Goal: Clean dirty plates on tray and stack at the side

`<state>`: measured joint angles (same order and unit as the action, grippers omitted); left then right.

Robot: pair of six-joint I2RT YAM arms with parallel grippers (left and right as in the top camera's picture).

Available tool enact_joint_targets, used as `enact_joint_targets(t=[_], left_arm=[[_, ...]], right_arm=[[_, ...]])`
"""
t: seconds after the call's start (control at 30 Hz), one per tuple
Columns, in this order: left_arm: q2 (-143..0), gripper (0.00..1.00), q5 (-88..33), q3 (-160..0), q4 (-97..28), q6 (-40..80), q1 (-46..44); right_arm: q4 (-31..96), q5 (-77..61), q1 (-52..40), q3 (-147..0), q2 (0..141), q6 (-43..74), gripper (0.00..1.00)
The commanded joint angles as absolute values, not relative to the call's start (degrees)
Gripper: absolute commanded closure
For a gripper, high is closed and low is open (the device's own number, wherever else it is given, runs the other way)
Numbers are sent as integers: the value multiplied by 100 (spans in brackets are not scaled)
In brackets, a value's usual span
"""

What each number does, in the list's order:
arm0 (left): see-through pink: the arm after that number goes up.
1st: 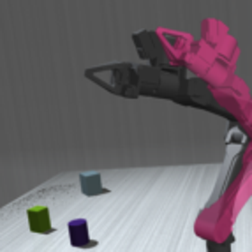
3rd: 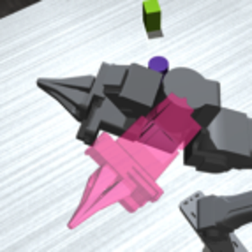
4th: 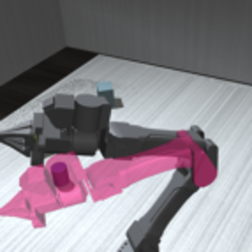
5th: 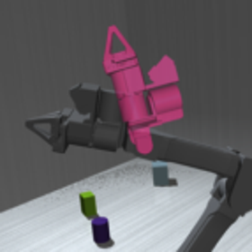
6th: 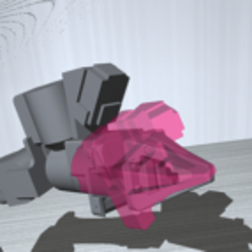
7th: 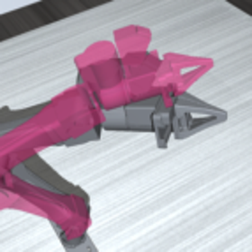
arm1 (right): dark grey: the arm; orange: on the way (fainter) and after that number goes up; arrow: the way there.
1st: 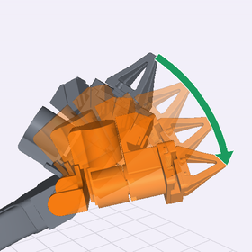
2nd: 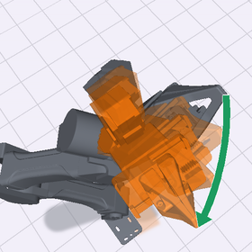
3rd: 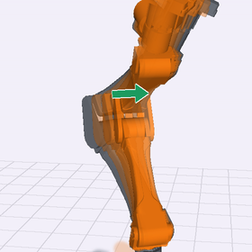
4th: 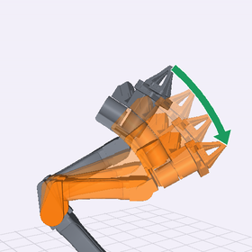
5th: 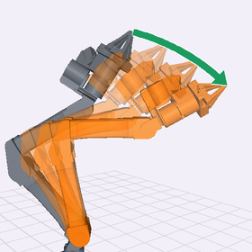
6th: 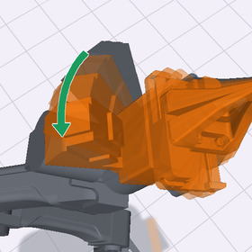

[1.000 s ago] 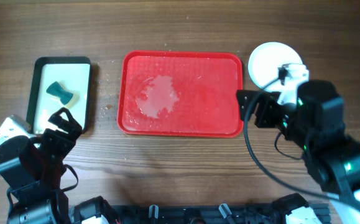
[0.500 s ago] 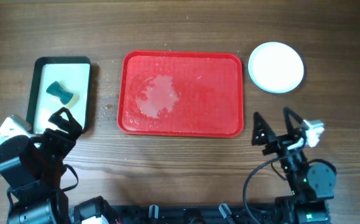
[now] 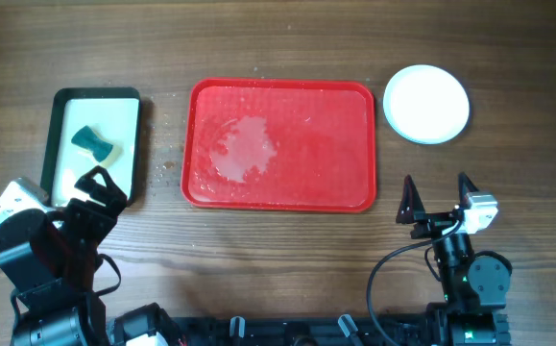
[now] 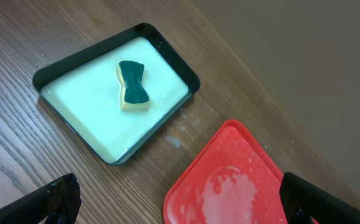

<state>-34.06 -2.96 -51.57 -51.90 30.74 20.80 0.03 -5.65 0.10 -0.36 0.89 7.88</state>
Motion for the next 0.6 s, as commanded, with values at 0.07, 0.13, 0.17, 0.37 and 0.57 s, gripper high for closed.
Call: enact_joint_targets(t=[0.07,0.13,0.17,0.37,0.57], left_arm=[[-3391,0,-362,-5140,-5179,3048,2112],[-3391,0,-362,-5140,-5179,3048,2112],[-3391,0,-362,-5140,-5179,3048,2112],[-3391,0,-360,-5140,-5179,3048,2112],[-3391,0,-362,-5140,-5179,3048,2112]], right_arm=[[-10,-471,36,-30,34,510,0],[-10,-471,36,-30,97,510,0],[-8,-423,36,-30,134,397,0],[-8,-427,34,-30,128,1,0],[-10,-427,36,-30,128,1,0]])
